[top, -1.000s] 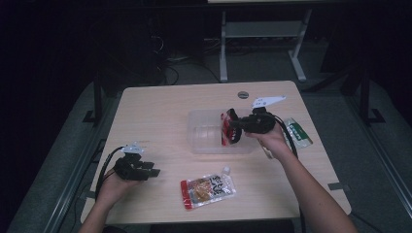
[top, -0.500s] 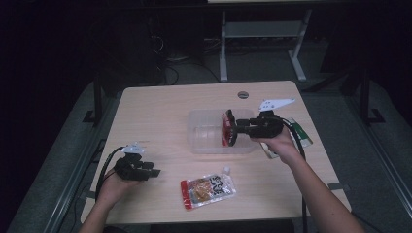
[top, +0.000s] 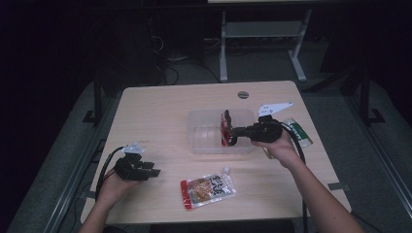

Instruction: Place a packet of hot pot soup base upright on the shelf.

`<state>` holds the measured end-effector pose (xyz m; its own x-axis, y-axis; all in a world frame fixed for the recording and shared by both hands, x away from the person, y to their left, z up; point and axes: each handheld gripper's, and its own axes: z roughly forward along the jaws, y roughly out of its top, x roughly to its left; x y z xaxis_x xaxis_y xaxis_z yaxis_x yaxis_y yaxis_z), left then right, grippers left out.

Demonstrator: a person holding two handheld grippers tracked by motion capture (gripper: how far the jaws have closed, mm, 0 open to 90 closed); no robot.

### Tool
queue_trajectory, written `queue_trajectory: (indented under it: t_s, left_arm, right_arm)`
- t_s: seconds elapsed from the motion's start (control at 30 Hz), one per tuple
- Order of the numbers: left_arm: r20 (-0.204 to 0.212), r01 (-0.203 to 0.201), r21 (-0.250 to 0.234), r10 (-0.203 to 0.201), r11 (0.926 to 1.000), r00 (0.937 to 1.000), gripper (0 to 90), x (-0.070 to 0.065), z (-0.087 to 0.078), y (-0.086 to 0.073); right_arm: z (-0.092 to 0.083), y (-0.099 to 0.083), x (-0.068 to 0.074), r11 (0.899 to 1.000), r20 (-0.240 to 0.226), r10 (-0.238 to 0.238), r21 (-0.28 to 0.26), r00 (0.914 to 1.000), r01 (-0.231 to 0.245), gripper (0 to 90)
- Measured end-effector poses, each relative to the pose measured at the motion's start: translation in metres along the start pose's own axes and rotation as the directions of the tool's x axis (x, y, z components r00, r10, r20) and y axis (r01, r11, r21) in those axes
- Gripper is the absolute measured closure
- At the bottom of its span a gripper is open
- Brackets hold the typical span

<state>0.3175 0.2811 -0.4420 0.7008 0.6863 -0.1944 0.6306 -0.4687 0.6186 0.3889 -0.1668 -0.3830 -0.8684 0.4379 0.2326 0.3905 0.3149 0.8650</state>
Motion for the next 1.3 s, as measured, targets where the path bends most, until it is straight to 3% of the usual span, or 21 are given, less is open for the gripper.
queue_trajectory:
  t_s: [0.33, 0.73, 0.87, 1.03, 1.3]
  left_arm:
    - [0.000, -0.002, -0.001, 0.002, 1.0000, 1.0000, 53.1, 0.000, 0.000, 0.000]
    - [0.001, -0.001, -0.004, 0.001, 1.0000, 1.0000, 53.2, 0.000, 0.000, 0.000]
    - [0.001, -0.007, 0.003, 0.007, 1.0000, 1.0000, 53.2, 0.001, 0.000, 0.000]
    - [0.003, -0.003, 0.002, 0.003, 1.0000, 1.0000, 53.2, 0.001, 0.000, 0.000]
    - [0.007, 0.004, 0.001, -0.004, 1.0000, 1.0000, 49.8, 0.000, -0.001, 0.001]
  right_arm:
    - [0.001, 0.011, -0.010, 0.997, 0.030, 0.014, -0.073, 0.9995, -0.012, 90.0]
    - [0.011, 0.029, -0.021, 0.996, 0.064, 0.021, -0.093, 0.9977, -0.015, 88.8]
    - [0.007, 0.027, -0.018, 0.996, 0.060, 0.017, -0.089, 0.9981, -0.012, 76.5]
    - [-0.008, 0.022, -0.009, 0.996, 0.091, 0.003, -0.093, 0.9958, 0.005, 57.0]
    - [-0.026, 0.005, 0.001, 1.000, 0.132, -0.021, -0.012, 0.9911, 0.023, 40.4]
